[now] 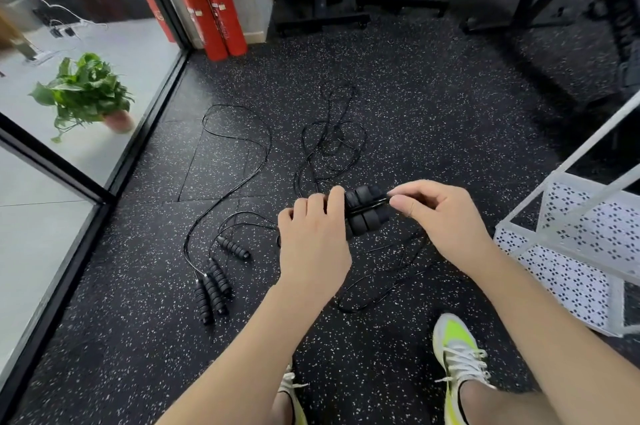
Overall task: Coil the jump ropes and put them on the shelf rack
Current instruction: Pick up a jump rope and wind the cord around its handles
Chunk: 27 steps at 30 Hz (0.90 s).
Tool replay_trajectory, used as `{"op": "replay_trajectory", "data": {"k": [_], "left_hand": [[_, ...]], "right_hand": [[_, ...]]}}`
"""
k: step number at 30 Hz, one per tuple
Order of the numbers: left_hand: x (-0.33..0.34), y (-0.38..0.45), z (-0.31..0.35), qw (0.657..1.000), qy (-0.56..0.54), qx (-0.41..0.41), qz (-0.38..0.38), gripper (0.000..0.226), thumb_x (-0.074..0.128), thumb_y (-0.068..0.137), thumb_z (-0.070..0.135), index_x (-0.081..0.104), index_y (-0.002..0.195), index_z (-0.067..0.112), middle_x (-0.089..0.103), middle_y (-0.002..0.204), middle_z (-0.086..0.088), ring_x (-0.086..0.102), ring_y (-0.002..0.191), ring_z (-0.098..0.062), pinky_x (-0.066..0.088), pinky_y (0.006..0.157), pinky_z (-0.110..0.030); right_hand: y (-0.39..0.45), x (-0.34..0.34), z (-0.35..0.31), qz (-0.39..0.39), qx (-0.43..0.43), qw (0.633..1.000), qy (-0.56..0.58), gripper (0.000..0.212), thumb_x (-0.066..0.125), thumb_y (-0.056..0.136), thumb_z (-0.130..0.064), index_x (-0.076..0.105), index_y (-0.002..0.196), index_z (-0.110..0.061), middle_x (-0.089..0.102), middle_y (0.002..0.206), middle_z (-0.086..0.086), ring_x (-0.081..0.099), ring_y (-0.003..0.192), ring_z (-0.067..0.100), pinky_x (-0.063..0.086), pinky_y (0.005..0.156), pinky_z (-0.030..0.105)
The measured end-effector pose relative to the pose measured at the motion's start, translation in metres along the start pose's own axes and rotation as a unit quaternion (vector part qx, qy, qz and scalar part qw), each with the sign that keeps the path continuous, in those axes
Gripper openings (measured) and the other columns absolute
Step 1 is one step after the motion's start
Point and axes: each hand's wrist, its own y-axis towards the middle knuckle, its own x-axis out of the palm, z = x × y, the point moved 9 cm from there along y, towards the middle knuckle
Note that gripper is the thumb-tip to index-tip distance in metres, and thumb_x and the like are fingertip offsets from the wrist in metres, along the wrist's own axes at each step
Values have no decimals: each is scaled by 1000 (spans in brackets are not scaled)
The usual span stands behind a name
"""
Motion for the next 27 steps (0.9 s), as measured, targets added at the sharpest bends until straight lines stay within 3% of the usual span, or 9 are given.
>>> {"op": "replay_trajectory", "data": {"k": [2, 5, 7, 10, 13, 16, 19, 22, 27], "left_hand": [[-2, 2, 0, 999, -31, -4, -17, 71, 82, 72, 33, 48, 133, 21, 63, 110, 0, 60, 98, -28, 44, 84, -43], [-2, 4, -5, 993, -101, -35, -50, 55, 71, 83, 29, 47, 132, 23, 62, 113, 1, 58, 103, -26, 41, 86, -39], [-2, 6, -9, 987, -138, -66, -52, 47, 65, 85, 27, 46, 128, 24, 62, 109, 2, 58, 99, -25, 38, 81, -36], [1, 8, -12, 981, -157, -103, -51, 40, 64, 87, 25, 45, 122, 22, 62, 107, 0, 59, 98, -27, 39, 78, -37], [9, 12, -12, 983, -125, -121, -66, 42, 66, 89, 25, 42, 123, 21, 59, 111, -1, 59, 104, -27, 41, 85, -39], [19, 12, -11, 987, -67, -123, -84, 42, 67, 91, 25, 40, 123, 20, 59, 112, -2, 59, 106, -28, 40, 85, -40], [22, 13, -9, 991, -10, -112, -72, 44, 74, 85, 25, 44, 117, 19, 61, 105, -4, 61, 97, -29, 40, 79, -41], [29, 13, -4, 993, 27, -76, -87, 49, 75, 83, 23, 41, 118, 19, 59, 108, -4, 58, 100, -29, 38, 81, -41], [36, 12, -3, 995, 18, -16, -93, 49, 71, 86, 35, 39, 122, 24, 61, 112, -1, 58, 104, -27, 38, 83, -41]], "right_hand": [[-1, 3, 2, -7, 5, 1000, 15, 18, 70, 94, -24, 78, 91, -40, 75, 83, -1, 67, 79, 24, 53, 78, 42], [-6, 19, 4, -40, 13, 999, 16, 25, 56, 103, -25, 76, 101, -40, 76, 86, -6, 68, 80, 7, 49, 77, 25], [-11, 36, 7, -76, 24, 996, -33, 28, 46, 107, -29, 73, 101, -32, 75, 84, -8, 66, 74, 1, 47, 71, 22], [-18, 65, 13, -123, 56, 984, -117, 27, 38, 109, -29, 59, 94, -27, 72, 80, -9, 60, 58, 3, 49, 59, 24], [-22, 88, 16, -158, 79, 969, -175, 7, 39, 105, -15, 46, 107, -16, 64, 81, -1, 57, 60, 12, 43, 55, 27], [-23, 93, 9, -188, 51, 939, -283, 29, 39, 103, -10, 37, 131, -3, 56, 90, 11, 55, 74, 29, 45, 65, 35], [-25, 88, 2, -215, 42, 919, -328, 17, 36, 104, -13, 46, 113, -2, 51, 85, 9, 53, 77, 30, 46, 70, 37], [-27, 87, -5, -219, 23, 904, -368, 23, 33, 107, -21, 48, 94, -9, 42, 74, 1, 50, 74, 28, 43, 68, 34], [-18, 62, -24, -138, -53, 901, -408, 36, 51, 100, -46, 58, 79, -18, 52, 65, -5, 53, 63, 18, 41, 60, 33]]}}
